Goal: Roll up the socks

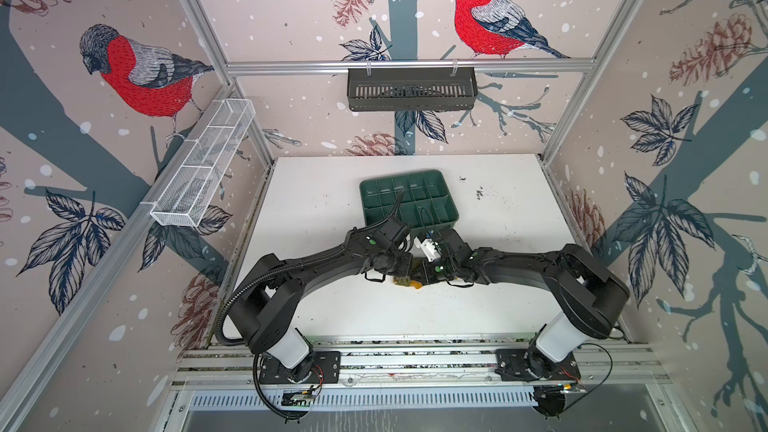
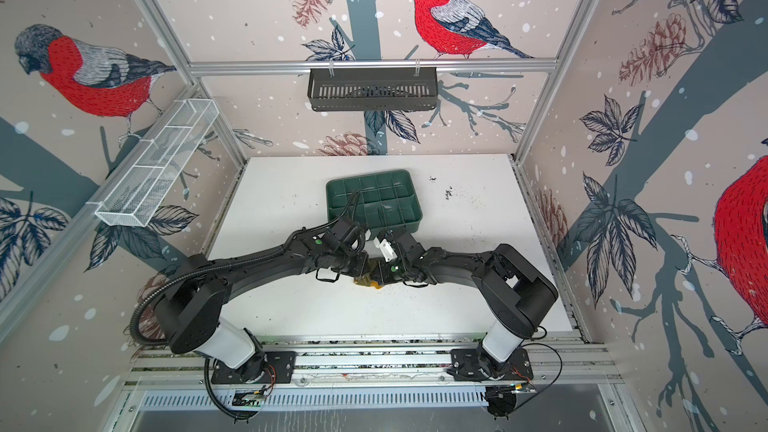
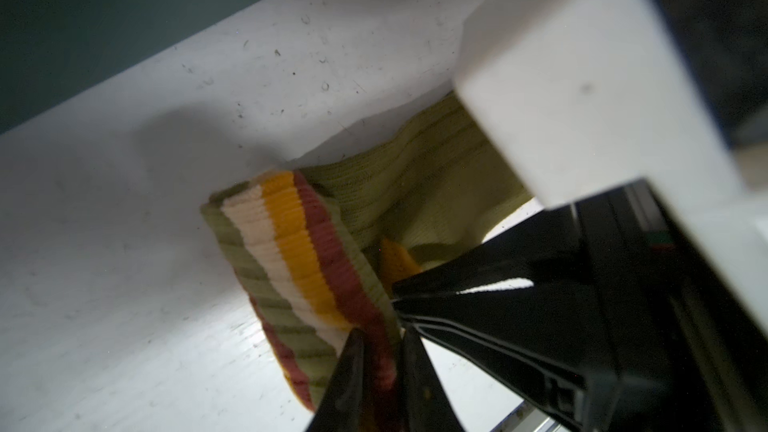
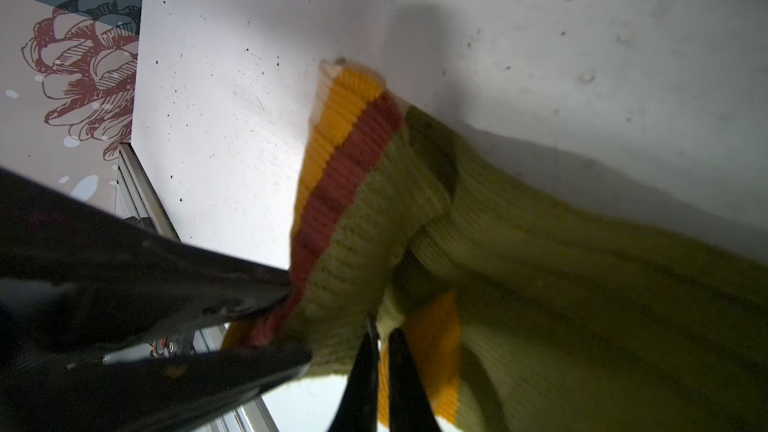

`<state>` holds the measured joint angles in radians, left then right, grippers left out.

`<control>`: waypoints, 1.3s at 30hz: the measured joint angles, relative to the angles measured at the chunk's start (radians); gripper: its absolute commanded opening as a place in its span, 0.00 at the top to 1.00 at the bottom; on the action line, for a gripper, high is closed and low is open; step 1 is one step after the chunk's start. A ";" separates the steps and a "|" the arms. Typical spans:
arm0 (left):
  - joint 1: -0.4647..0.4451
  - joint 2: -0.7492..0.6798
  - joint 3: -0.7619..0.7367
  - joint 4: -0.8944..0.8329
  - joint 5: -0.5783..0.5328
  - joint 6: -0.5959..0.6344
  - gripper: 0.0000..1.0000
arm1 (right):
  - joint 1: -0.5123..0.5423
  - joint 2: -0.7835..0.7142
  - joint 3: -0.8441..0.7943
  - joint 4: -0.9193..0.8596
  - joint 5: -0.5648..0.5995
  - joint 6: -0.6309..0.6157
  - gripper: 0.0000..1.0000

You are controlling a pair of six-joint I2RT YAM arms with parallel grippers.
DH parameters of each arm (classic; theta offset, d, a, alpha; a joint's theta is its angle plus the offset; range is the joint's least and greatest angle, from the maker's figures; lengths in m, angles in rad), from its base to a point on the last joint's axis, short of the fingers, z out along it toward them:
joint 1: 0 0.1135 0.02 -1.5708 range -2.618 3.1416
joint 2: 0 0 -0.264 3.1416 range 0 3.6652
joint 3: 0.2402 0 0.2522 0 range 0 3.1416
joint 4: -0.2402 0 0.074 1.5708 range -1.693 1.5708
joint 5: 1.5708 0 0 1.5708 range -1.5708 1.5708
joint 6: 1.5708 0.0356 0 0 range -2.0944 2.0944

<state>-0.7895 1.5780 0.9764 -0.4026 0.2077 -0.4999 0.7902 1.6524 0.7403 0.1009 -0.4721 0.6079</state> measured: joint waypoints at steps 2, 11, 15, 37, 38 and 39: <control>0.000 0.000 0.000 0.000 0.001 0.000 0.81 | 0.008 0.013 0.000 0.014 -0.014 0.019 0.90; 0.000 0.012 0.005 0.003 0.027 0.002 0.81 | -0.009 0.006 -0.017 0.034 -0.063 0.037 0.89; 0.000 0.015 0.005 0.007 0.033 0.002 0.81 | -0.051 -0.080 -0.032 -0.025 -0.041 0.011 0.88; -0.041 0.116 0.049 0.032 0.082 0.026 0.81 | -0.123 -0.048 -0.053 -0.042 0.010 -0.013 0.89; -0.041 0.119 0.049 0.034 0.084 0.027 0.81 | -0.123 -0.050 -0.053 -0.042 0.010 -0.013 0.89; -0.041 0.124 0.049 0.035 0.085 0.027 0.80 | -0.124 -0.056 -0.053 -0.042 0.010 -0.013 0.88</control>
<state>-0.8307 1.7023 1.0252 -0.3676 0.2932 -0.4728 0.6662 1.5967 0.6868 0.0593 -0.4622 0.5953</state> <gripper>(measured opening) 0.190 0.112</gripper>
